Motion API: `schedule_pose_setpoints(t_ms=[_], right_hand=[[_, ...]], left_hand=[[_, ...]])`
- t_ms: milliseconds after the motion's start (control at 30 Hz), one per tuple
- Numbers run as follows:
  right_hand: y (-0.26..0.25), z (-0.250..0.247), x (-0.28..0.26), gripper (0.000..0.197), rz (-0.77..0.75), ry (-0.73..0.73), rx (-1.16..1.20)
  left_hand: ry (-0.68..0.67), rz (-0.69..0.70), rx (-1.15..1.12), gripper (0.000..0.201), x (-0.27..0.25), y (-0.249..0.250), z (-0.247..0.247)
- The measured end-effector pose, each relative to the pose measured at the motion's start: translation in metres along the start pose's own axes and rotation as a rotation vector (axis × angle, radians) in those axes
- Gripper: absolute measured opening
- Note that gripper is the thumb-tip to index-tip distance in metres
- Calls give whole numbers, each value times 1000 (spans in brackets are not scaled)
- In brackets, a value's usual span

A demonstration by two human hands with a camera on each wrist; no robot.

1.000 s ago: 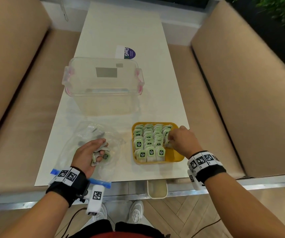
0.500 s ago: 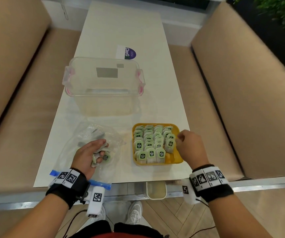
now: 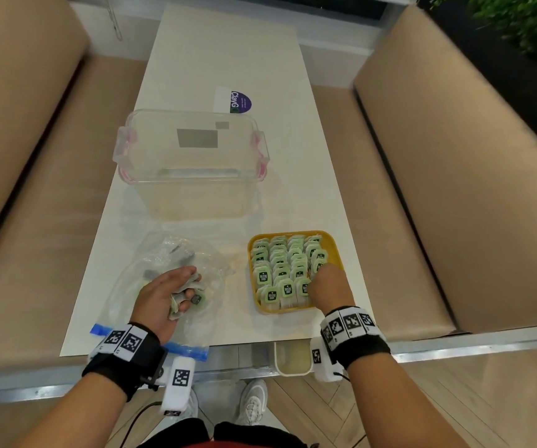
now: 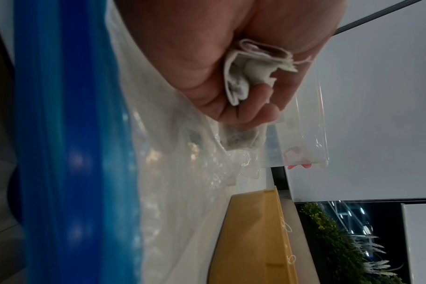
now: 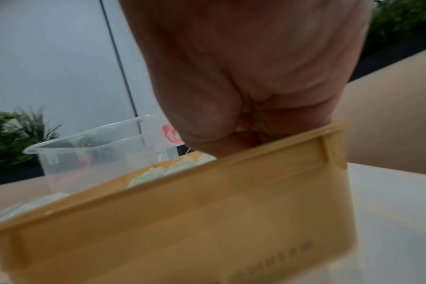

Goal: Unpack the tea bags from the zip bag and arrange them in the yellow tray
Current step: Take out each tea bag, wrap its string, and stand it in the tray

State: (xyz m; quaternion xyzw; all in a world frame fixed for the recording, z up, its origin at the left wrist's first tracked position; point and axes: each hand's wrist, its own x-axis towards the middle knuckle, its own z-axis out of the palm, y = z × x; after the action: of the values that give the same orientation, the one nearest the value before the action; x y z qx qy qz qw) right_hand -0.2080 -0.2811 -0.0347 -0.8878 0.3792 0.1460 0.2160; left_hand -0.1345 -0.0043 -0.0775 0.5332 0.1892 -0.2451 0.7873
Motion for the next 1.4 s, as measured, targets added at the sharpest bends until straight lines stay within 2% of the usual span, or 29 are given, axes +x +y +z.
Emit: schedule_pose_setpoints(t_ms=[67, 133, 467, 633, 1067, 1233, 1400], right_hand=[[1, 0, 3, 28, 14, -8, -9], [2, -1, 6, 12, 20, -22, -13], [10, 1, 13, 23, 17, 39, 70], [7, -9, 18, 22, -58, 137, -98], [-16, -20, 40, 22, -109, 82, -306], [-17, -22, 46, 25, -89, 87, -268], [-17, -27, 49, 14, -88, 68, -219]], left_hand=[[4, -2, 1, 19, -1, 0, 0], [5, -4, -2, 18, 0, 0, 0], [-1, -5, 12, 18, 3, -1, -1], [-9, 2, 19, 18, 2, 0, -1], [-8, 13, 3, 17, 0, 4, 0], [-6, 12, 1, 17, 1, 4, -3], [-9, 7, 3, 18, 3, 4, -6]])
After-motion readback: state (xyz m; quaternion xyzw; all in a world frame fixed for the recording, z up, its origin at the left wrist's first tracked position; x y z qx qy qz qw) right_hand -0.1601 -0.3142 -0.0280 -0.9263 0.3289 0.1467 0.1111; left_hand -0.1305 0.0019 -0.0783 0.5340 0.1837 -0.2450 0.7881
